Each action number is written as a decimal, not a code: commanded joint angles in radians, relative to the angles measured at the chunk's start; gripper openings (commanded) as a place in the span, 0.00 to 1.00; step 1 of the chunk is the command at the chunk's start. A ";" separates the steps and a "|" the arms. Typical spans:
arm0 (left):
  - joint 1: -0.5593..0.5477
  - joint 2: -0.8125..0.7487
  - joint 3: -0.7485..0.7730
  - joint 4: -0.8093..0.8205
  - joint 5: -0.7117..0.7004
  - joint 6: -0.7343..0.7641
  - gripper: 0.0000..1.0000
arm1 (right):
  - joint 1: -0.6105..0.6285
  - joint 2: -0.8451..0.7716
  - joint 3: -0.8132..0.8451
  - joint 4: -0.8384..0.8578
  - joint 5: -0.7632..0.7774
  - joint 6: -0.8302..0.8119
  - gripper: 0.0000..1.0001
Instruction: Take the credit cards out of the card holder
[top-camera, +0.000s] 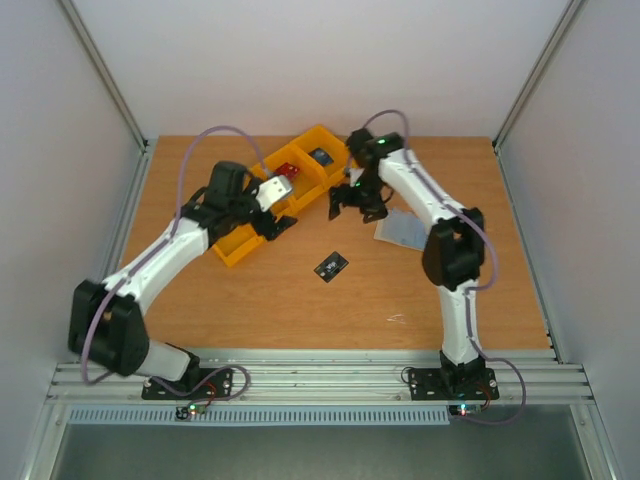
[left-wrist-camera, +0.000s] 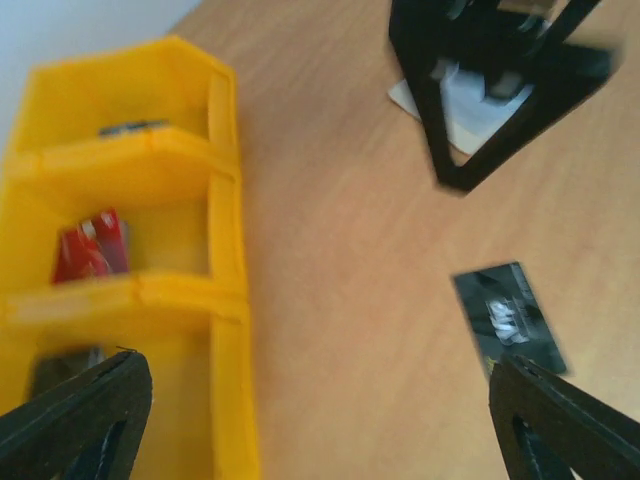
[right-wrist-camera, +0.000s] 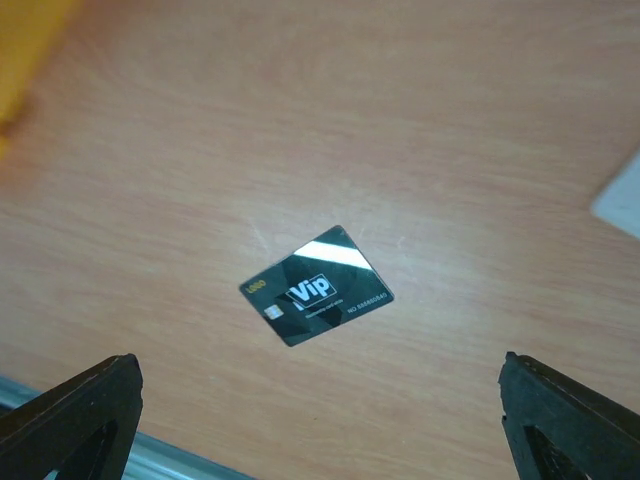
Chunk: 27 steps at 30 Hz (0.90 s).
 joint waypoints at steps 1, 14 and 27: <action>0.006 -0.198 -0.217 0.114 0.014 -0.303 0.99 | 0.079 0.113 0.077 -0.142 0.166 -0.032 0.99; -0.094 -0.539 -0.726 0.132 0.026 0.282 0.96 | 0.163 0.253 -0.060 -0.034 0.119 -0.006 0.89; -0.143 -0.401 -0.772 0.230 0.086 0.509 0.78 | 0.290 0.378 -0.036 -0.019 0.141 -0.111 0.81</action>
